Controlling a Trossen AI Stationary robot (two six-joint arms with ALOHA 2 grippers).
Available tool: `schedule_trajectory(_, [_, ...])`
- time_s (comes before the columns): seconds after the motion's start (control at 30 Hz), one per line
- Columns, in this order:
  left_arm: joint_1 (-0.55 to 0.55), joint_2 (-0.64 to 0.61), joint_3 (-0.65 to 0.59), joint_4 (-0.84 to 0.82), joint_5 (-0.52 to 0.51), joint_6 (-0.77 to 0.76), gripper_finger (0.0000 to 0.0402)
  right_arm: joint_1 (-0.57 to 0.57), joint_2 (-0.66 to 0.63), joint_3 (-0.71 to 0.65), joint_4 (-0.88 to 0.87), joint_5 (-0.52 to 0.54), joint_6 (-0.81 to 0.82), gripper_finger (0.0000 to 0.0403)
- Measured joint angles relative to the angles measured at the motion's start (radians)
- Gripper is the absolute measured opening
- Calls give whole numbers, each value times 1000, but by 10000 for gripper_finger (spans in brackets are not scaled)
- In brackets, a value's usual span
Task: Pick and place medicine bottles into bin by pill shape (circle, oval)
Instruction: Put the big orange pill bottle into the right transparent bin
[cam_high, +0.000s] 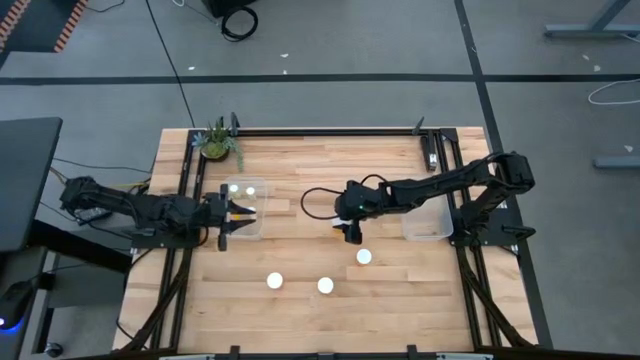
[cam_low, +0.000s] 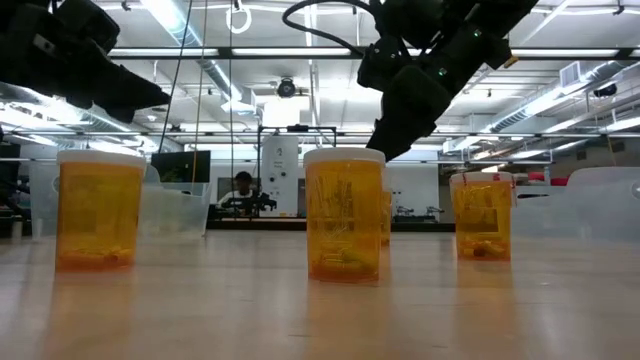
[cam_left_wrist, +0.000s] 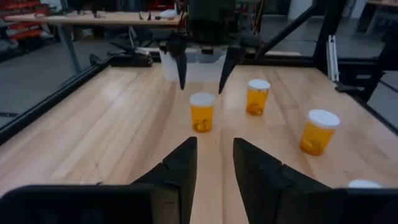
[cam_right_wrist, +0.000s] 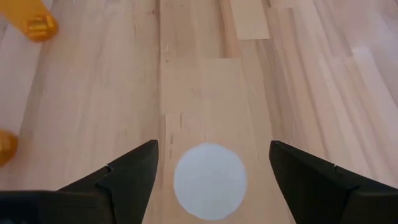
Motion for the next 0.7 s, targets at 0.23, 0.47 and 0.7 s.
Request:
schedule_trajectory(0.23, [-23, -3, 0, -54, 2, -38, 111, 18, 7, -13, 9, 34, -5, 315])
schedule_trajectory(0.47, [-59, -6, -43, -13, -8, -49, 109, 17, 7, -74, 82, 45, -5, 315])
schedule_trajectory(0.7, [-56, -19, -89, 26, -15, -30, 99, 17, 7, -80, 90, 45, -1, 315])
